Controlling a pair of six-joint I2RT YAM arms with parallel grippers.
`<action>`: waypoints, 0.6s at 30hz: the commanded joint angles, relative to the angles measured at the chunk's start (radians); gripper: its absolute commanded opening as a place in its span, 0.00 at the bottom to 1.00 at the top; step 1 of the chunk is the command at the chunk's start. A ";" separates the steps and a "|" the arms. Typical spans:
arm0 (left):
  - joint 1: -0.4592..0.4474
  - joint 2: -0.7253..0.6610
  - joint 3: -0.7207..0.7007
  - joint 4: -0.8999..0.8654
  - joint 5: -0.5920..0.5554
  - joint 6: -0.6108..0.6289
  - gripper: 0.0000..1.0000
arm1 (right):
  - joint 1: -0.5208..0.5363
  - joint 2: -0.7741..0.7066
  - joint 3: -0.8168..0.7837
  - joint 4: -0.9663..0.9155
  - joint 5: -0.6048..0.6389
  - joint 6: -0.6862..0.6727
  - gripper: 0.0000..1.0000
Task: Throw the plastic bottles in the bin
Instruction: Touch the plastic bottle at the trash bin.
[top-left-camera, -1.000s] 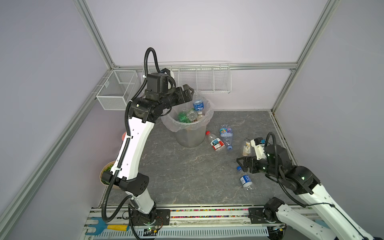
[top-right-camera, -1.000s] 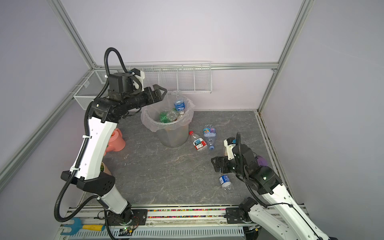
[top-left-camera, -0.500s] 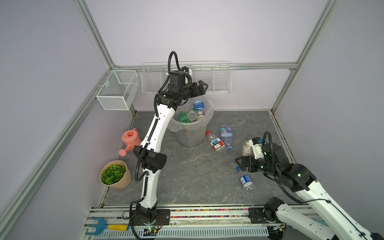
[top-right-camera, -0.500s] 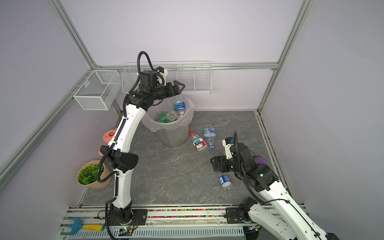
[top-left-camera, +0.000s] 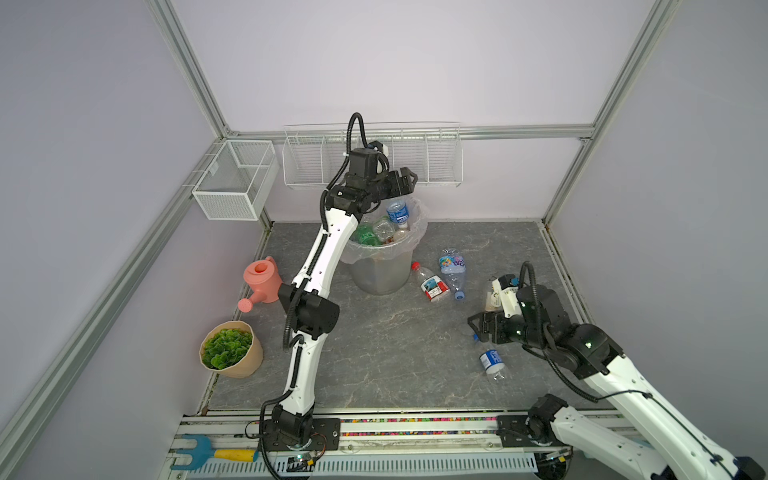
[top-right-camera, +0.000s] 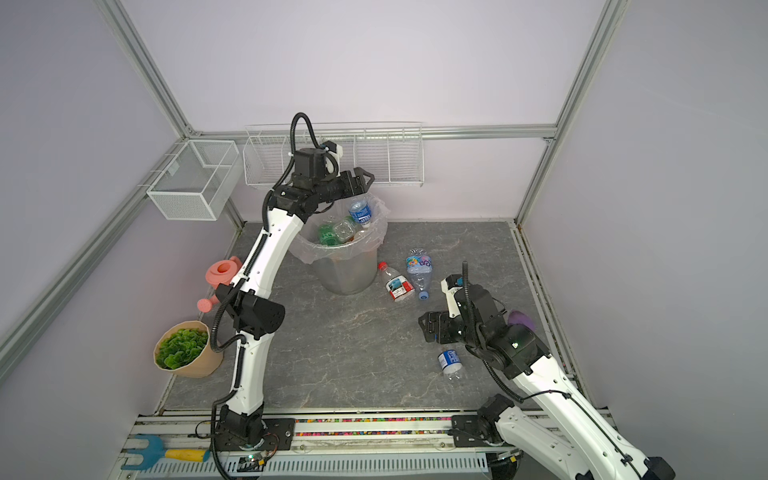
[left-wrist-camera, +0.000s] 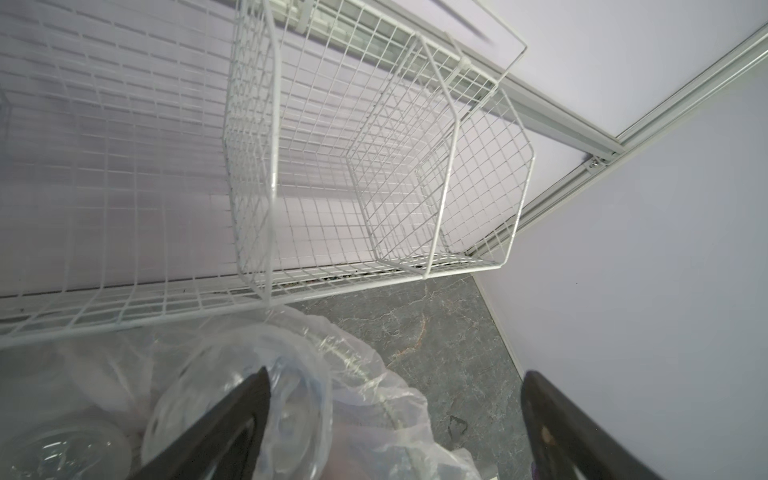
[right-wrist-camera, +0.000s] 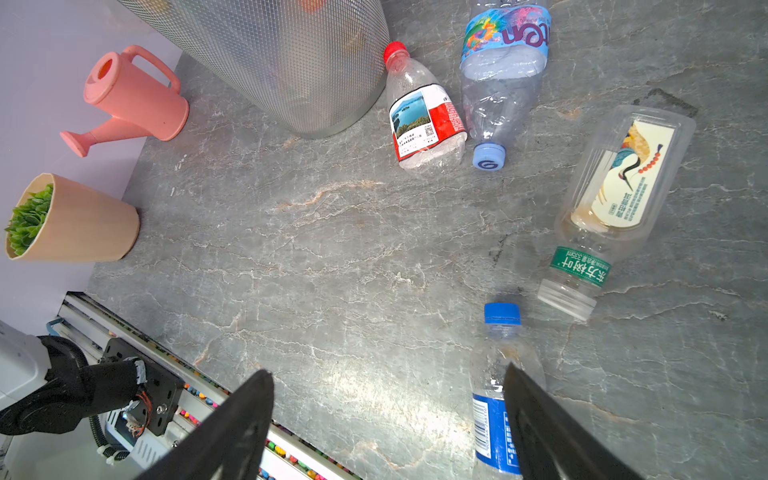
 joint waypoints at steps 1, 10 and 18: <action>0.020 -0.081 -0.151 -0.008 -0.051 0.011 0.94 | -0.006 0.002 -0.047 0.026 0.002 -0.010 0.89; 0.106 -0.297 -0.503 0.051 -0.101 -0.056 0.92 | -0.005 -0.020 -0.041 0.017 0.003 -0.010 0.89; 0.111 -0.449 -0.585 0.131 -0.112 -0.061 0.92 | -0.007 -0.024 -0.042 0.023 -0.007 0.000 0.89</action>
